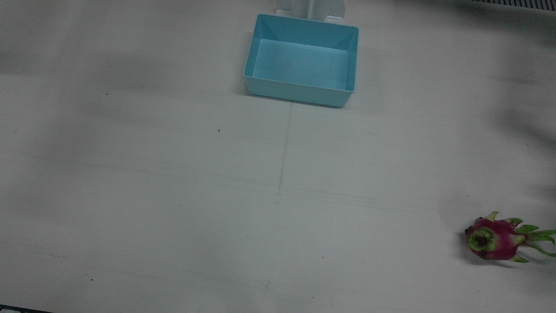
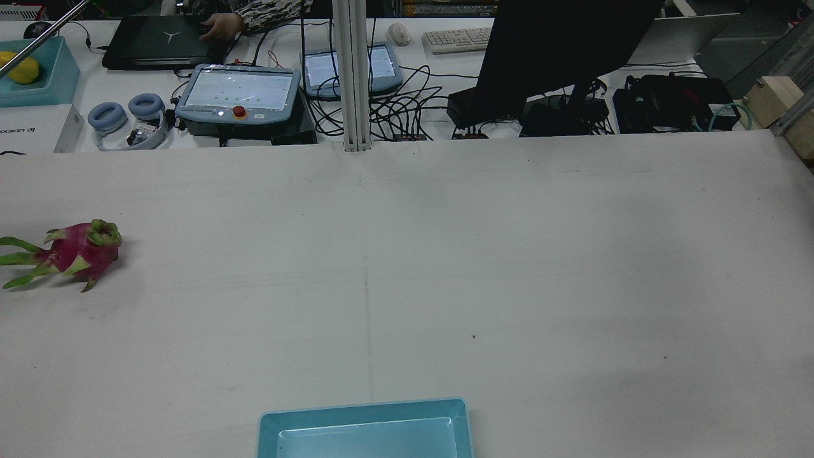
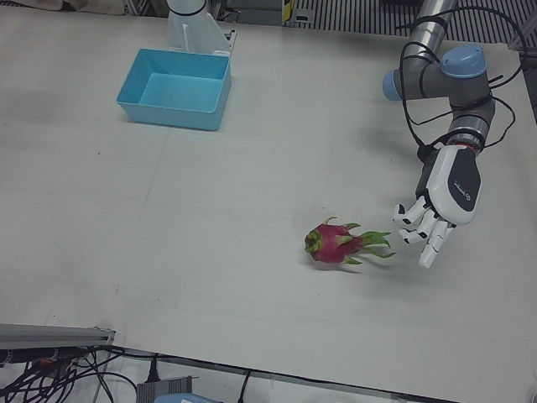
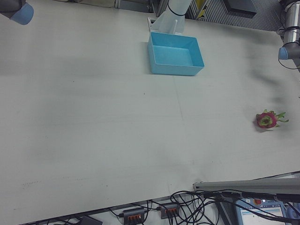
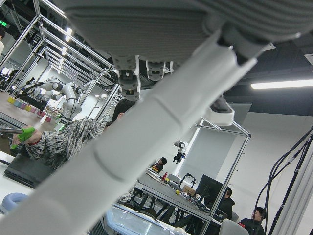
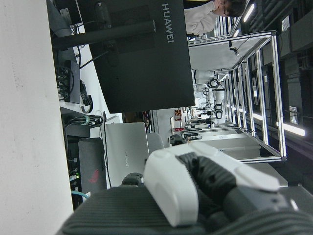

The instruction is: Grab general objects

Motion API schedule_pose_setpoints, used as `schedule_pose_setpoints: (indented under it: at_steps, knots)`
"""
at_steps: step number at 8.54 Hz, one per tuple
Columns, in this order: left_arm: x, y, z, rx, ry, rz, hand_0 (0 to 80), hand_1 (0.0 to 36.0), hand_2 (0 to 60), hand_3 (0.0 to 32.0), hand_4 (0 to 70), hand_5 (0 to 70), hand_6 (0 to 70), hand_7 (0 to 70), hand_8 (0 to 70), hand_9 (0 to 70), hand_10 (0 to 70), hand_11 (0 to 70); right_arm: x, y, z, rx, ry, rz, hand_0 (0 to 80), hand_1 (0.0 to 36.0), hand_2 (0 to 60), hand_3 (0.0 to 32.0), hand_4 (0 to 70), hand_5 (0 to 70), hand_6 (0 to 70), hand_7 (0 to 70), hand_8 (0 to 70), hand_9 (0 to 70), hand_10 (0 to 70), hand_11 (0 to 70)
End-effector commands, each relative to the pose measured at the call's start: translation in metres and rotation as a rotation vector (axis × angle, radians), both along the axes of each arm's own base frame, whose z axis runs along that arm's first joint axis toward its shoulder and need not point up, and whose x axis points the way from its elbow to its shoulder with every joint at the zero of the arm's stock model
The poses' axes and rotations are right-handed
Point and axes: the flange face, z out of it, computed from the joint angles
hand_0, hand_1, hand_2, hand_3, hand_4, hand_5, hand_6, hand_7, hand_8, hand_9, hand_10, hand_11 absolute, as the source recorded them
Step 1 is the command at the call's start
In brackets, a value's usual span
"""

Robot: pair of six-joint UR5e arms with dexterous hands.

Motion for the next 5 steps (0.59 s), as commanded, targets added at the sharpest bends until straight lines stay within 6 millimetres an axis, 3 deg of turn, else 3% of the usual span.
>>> schedule_pose_setpoints:
  at_steps: [1, 3, 5]
  knots:
    - [0.002, 0.000, -0.003, 0.002, 0.000, 0.003, 80.0, 36.0, 60.0, 0.0, 24.9, 70.0, 12.7, 63.4, 1.5, 11.2, 0.0, 0.0, 0.000, 0.000, 0.000, 0.000, 0.000, 0.001, 0.0, 0.0, 0.0, 0.0, 0.0, 0.0, 0.0, 0.0, 0.0, 0.0, 0.0, 0.0]
    - [0.003, -0.001, -0.014, 0.008, -0.007, 0.003, 80.0, 36.0, 60.0, 0.0, 26.3, 70.0, 14.7, 70.0, 1.9, 12.6, 0.0, 0.0, 0.000, 0.000, 0.000, 0.000, 0.000, 0.000, 0.0, 0.0, 0.0, 0.0, 0.0, 0.0, 0.0, 0.0, 0.0, 0.0, 0.0, 0.0]
    - [0.003, 0.000, -0.015, 0.007, -0.008, 0.003, 80.0, 36.0, 60.0, 0.0, 26.0, 70.0, 14.2, 68.4, 1.8, 12.2, 0.0, 0.0, 0.000, 0.000, 0.000, 0.000, 0.000, 0.000, 0.0, 0.0, 0.0, 0.0, 0.0, 0.0, 0.0, 0.0, 0.0, 0.0, 0.0, 0.0]
